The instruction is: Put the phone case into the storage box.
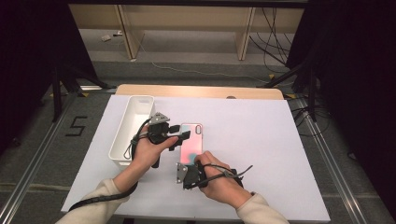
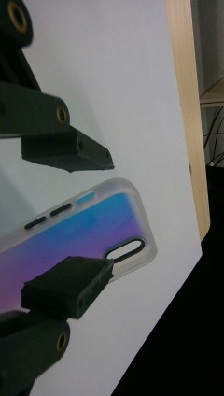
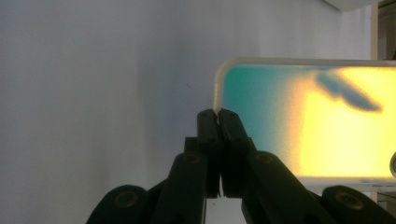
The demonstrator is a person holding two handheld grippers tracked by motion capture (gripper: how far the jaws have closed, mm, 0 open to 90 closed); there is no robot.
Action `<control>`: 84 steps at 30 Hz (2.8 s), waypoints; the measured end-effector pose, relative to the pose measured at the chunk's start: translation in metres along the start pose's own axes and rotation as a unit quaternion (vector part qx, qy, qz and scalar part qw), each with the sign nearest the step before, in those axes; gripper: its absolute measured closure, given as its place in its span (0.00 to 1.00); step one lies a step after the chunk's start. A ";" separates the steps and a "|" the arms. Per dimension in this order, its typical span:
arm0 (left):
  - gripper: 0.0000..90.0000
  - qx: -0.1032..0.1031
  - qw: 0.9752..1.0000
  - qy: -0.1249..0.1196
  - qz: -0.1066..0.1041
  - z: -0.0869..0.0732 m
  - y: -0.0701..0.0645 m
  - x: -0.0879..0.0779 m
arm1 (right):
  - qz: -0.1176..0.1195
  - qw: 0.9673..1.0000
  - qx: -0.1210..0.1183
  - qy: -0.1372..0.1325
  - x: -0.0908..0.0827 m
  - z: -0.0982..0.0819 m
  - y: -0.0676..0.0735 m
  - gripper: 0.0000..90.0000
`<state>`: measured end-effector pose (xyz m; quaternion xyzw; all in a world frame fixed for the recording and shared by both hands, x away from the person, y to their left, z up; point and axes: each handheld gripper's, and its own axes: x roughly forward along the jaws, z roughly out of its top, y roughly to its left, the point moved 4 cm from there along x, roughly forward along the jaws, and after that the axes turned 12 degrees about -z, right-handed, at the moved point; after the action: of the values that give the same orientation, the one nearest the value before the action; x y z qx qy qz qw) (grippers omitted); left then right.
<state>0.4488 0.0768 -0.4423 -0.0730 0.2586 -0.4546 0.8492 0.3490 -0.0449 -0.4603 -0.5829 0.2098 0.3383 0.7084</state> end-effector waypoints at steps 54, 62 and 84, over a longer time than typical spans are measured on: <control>0.92 -0.080 0.994 -0.030 -0.067 0.011 -0.010 -0.022 | -0.007 1.000 -0.008 0.006 0.009 -0.001 0.005 0.99; 0.92 -0.060 0.995 -0.037 -0.069 0.015 -0.016 -0.026 | -0.010 1.000 0.003 -0.003 0.008 -0.002 0.001 0.97; 0.92 -0.029 0.997 -0.049 -0.060 0.022 -0.007 -0.037 | 0.004 0.983 0.157 -0.093 -0.004 -0.009 -0.015 0.43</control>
<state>0.4377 0.1005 -0.4068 -0.1350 0.2249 -0.4927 0.8297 0.3580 -0.0553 -0.4496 -0.4293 0.1963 0.3567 0.8062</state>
